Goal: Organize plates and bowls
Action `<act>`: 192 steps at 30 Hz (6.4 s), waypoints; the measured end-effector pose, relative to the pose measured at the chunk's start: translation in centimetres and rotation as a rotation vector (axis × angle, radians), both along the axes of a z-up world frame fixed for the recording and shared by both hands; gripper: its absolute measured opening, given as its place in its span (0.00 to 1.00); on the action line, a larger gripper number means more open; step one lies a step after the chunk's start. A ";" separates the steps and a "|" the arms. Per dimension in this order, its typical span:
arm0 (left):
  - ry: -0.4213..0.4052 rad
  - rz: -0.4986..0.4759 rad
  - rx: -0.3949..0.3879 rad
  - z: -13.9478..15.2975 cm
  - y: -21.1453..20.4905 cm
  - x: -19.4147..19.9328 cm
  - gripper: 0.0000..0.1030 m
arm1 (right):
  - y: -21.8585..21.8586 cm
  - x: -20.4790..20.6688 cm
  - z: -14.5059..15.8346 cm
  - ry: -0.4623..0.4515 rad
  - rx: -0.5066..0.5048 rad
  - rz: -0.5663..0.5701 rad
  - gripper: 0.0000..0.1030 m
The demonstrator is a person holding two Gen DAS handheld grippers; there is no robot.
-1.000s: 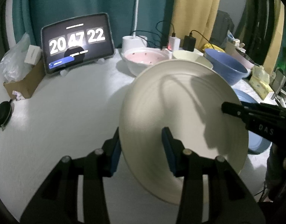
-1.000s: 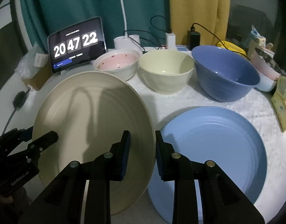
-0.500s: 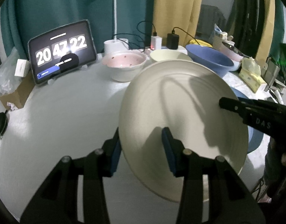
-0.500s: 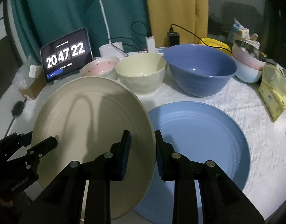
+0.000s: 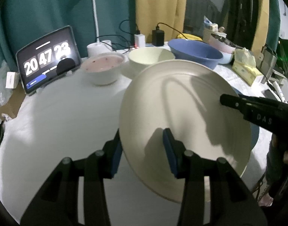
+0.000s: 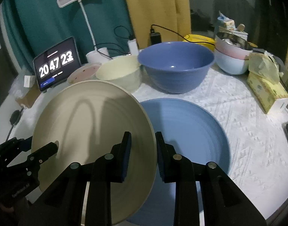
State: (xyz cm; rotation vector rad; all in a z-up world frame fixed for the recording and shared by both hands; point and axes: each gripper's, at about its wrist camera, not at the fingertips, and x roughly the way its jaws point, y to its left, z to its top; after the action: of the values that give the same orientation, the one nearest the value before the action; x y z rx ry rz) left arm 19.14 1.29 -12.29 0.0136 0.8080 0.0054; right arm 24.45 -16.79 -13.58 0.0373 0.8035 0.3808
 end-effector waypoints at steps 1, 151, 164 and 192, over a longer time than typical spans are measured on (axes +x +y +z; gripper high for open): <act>0.002 -0.004 0.002 -0.1 -0.3 0.1 0.42 | -0.3 0.0 0.0 0.001 0.002 -0.004 0.27; 0.024 -0.017 -0.346 -2.9 1.7 2.2 0.52 | -2.6 -0.6 -0.9 0.078 0.100 -0.050 0.50; 0.013 0.050 -0.362 -3.0 5.6 1.0 0.52 | 1.6 -0.8 -0.4 0.077 0.082 0.011 0.50; 0.018 0.193 -0.373 -4.2 14.0 -0.3 0.52 | 11.2 0.8 -1.4 0.115 0.053 0.157 0.50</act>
State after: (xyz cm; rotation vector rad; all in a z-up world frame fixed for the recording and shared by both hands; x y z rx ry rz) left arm 18.85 15.25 -16.46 -0.4172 0.8161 0.0367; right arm 25.21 -5.54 -15.02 0.0465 0.9123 0.5523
